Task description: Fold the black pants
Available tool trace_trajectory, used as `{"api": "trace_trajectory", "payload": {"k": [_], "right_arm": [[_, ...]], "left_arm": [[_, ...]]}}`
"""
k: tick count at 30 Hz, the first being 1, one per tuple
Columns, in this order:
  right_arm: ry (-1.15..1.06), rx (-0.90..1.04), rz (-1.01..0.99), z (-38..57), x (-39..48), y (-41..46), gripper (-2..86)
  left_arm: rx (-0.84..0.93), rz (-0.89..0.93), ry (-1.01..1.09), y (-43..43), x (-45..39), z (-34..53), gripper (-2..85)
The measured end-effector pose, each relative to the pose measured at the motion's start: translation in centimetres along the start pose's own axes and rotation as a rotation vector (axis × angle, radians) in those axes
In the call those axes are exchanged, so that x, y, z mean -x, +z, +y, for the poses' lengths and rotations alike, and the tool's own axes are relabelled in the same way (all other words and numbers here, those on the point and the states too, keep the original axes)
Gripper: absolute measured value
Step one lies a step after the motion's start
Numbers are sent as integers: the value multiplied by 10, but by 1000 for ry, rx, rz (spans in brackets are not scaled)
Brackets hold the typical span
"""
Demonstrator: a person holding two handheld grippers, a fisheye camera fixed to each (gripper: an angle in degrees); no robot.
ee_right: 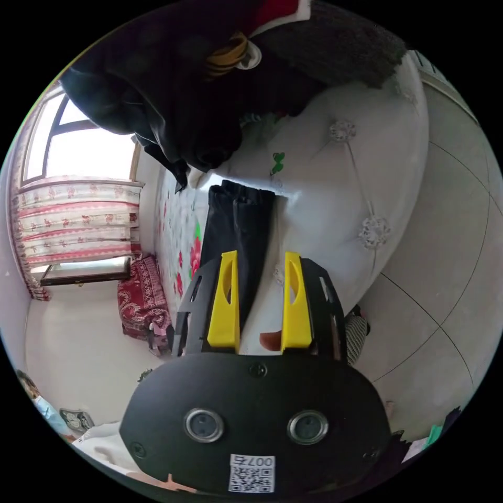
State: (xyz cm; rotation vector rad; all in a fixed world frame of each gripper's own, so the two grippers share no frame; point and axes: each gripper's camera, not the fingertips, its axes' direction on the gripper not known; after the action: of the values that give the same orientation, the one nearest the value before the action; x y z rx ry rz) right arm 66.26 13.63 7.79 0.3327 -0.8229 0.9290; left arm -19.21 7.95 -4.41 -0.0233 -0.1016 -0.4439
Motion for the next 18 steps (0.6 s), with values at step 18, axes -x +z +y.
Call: {"api": "trace_trajectory", "payload": {"k": [18], "right_arm": [[-287,-38,-150,32,153,71,10]], "left_arm": [[-201,623,-565,38,152,52,108]]}}
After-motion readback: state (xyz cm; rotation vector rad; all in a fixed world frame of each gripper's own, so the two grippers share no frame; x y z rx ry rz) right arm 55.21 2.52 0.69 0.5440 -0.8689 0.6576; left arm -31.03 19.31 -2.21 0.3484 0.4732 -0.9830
